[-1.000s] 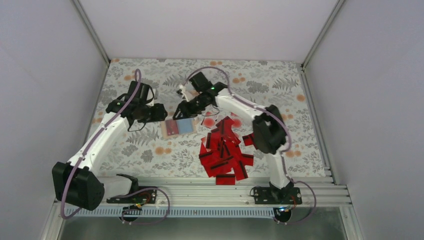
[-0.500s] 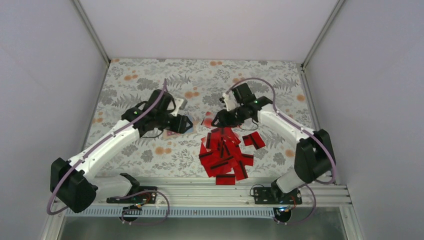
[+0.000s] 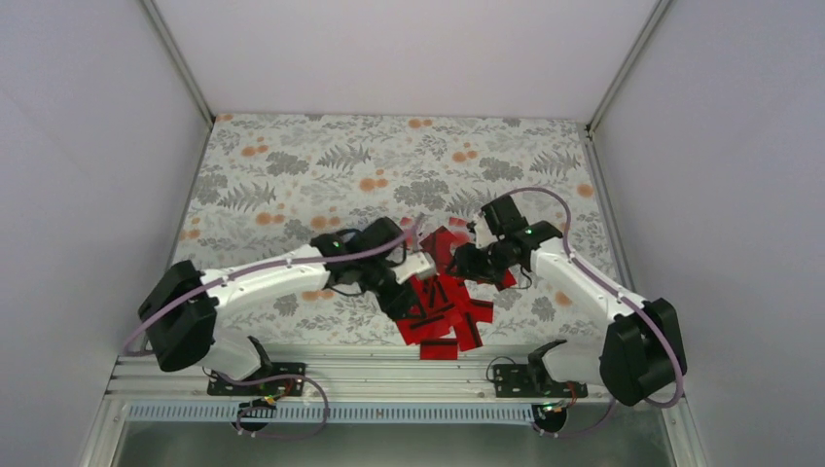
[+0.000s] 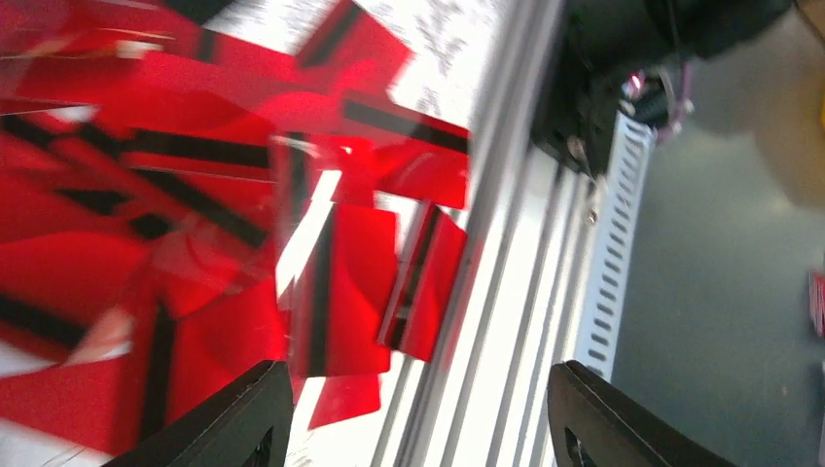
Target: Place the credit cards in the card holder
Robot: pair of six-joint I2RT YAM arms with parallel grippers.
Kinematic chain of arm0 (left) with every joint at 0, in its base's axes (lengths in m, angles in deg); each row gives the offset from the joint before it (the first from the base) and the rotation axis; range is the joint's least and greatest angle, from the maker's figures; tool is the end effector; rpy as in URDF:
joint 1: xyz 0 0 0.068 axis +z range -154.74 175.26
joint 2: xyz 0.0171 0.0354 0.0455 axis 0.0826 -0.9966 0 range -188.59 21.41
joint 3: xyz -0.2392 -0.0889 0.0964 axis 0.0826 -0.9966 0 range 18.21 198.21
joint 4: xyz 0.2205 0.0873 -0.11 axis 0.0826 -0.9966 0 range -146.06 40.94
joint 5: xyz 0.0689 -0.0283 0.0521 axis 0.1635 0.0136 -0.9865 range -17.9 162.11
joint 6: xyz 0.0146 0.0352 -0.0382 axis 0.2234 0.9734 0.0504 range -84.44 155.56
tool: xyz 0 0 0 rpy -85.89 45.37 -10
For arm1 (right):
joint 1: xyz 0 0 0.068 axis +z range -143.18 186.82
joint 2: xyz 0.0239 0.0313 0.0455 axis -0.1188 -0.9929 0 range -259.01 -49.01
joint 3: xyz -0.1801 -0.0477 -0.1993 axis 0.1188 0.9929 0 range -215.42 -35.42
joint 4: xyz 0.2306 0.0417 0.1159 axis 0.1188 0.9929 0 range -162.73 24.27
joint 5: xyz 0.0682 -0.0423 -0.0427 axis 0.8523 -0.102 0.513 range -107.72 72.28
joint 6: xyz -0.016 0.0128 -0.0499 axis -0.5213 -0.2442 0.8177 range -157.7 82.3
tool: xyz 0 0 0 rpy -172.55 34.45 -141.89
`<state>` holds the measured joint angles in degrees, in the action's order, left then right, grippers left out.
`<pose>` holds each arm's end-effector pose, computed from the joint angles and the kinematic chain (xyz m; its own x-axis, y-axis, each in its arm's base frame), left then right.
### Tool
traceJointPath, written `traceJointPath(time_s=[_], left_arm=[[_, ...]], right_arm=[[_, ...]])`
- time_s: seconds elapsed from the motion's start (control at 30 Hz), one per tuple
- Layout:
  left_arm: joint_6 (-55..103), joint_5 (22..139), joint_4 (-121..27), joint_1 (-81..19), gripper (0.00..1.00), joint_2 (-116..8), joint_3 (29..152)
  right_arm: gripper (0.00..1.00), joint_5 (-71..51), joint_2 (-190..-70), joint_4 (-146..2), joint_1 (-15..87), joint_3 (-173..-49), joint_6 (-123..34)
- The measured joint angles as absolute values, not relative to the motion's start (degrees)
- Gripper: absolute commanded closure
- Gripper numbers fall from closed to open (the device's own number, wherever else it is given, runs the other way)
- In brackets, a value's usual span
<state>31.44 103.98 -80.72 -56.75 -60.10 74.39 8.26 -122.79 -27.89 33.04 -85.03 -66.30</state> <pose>0.1604 -0.2361 0.2366 -0.5756 0.6380 -0.5115 0.8071 0.3427 -0.4808 0.2015 0.1166 0.2225 -0.9929 -0.0092 -0.1187 -0.0712 0.8447 0.5305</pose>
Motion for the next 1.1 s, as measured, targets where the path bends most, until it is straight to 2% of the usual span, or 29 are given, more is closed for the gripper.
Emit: traceJointPath(time_s=[0.2,0.33,0.9,1.1], left_arm=[[38.13,104.05,-78.71,-66.85,0.37,-67.68,74.61],[41.36,102.48,-78.54,-70.13,0.4,-73.32,75.11],[46.98,90.72,-78.43,-73.67,0.4,-80.51,77.71],[47.26,90.21,-77.93,-74.3,0.49,-81.41,78.11]], right_arm=[[0.46,5.85,-119.67,-26.43,30.92,-82.58,-69.6],[0.46,5.0,-117.2,-26.19,29.59,-80.24,-70.73],[0.46,5.2,-108.87,-24.83,28.97,-77.0,-73.16],[0.46,5.22,-108.39,-24.74,28.97,-76.98,-73.2]])
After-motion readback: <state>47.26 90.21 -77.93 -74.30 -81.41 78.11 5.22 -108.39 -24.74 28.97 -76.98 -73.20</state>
